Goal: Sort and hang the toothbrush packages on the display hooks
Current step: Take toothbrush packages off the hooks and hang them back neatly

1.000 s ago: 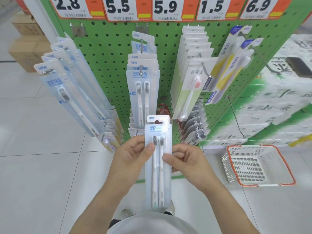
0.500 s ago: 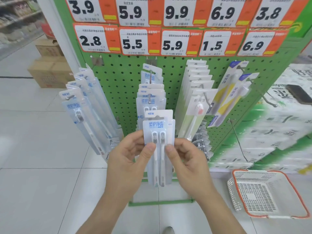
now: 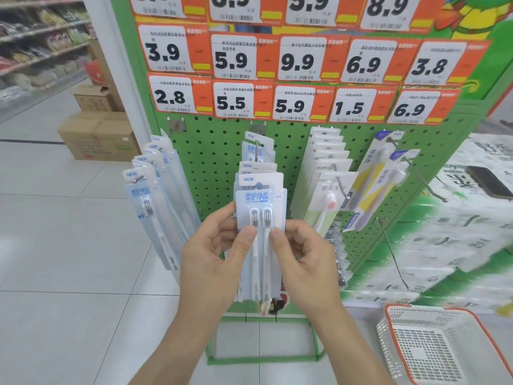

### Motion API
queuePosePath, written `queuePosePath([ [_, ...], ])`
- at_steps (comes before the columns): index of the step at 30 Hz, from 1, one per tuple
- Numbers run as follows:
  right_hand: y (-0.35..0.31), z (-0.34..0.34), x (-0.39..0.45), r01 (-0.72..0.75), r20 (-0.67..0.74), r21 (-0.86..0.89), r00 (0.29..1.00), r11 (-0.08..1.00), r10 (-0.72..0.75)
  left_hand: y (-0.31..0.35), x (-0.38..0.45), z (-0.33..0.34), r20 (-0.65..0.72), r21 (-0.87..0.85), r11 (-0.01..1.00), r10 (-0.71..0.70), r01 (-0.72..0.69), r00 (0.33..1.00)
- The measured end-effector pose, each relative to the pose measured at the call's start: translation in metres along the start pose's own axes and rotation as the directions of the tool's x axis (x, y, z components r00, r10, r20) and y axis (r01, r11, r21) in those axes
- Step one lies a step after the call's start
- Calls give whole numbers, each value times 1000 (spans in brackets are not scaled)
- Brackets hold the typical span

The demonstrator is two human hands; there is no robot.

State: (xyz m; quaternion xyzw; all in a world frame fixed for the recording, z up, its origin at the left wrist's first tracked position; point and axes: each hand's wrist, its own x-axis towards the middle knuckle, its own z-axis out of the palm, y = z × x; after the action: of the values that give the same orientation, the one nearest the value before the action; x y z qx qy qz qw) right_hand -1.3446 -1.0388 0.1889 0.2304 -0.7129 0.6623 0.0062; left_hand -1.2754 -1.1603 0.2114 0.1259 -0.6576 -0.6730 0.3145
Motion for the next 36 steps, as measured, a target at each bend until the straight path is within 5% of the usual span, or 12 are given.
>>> queuePosePath([
  [20,-6,5,9,-2,-2,-138,1000,990,2,-17,1,5,-75,251,968,43,-23,996],
  [29,1,5,22,324,61,-411,942,852,-329,-10,12,14,-56,409,910,89,-58,994],
  [36,2,7,24,357,114,-470,932,807,-345,13,40,19,81,461,826,324,-324,942],
])
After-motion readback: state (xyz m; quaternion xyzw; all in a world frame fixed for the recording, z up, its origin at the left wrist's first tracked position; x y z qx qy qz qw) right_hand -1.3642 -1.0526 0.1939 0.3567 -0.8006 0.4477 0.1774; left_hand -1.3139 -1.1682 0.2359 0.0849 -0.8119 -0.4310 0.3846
